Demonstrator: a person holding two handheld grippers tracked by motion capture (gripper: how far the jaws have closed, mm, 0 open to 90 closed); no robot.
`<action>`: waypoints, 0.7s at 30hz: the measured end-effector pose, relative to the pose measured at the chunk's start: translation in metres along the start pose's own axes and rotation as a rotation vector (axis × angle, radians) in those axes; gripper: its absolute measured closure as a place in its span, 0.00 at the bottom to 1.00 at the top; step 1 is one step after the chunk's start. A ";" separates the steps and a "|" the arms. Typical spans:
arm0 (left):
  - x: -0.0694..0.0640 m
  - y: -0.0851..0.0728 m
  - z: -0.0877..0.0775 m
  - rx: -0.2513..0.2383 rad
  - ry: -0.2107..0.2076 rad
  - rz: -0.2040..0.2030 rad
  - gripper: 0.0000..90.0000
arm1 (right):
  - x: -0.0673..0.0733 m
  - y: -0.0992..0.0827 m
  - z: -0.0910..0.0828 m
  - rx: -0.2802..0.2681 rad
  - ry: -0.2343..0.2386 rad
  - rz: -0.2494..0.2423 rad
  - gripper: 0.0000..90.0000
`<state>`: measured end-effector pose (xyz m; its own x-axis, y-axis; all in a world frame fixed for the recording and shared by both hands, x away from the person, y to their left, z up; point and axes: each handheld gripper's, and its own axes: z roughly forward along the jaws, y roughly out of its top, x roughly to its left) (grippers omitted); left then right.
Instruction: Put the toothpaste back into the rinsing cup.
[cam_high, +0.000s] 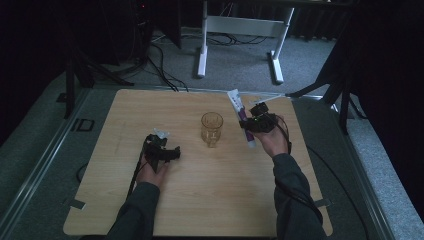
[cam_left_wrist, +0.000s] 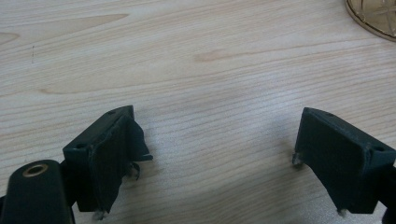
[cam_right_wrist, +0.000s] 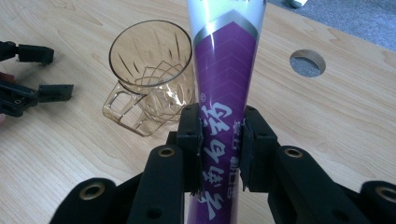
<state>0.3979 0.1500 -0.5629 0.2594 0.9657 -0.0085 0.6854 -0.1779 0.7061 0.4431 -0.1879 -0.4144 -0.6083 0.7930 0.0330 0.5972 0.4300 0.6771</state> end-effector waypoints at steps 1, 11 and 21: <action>0.000 0.000 0.000 0.000 0.000 0.000 0.14 | 0.000 0.000 0.000 -0.001 0.002 0.001 0.81; 0.000 0.000 0.000 0.000 0.000 0.000 0.14 | 0.004 0.003 0.003 -0.007 0.012 -0.002 0.81; 0.000 0.000 0.000 0.001 -0.002 0.003 0.14 | 0.009 0.010 0.003 -0.025 0.018 -0.002 0.81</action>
<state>0.3980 0.1499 -0.5628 0.2629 0.9648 -0.0078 0.6853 -0.1811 0.7054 0.4451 -0.1749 -0.4099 -0.6191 0.7840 0.0449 0.5828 0.4204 0.6955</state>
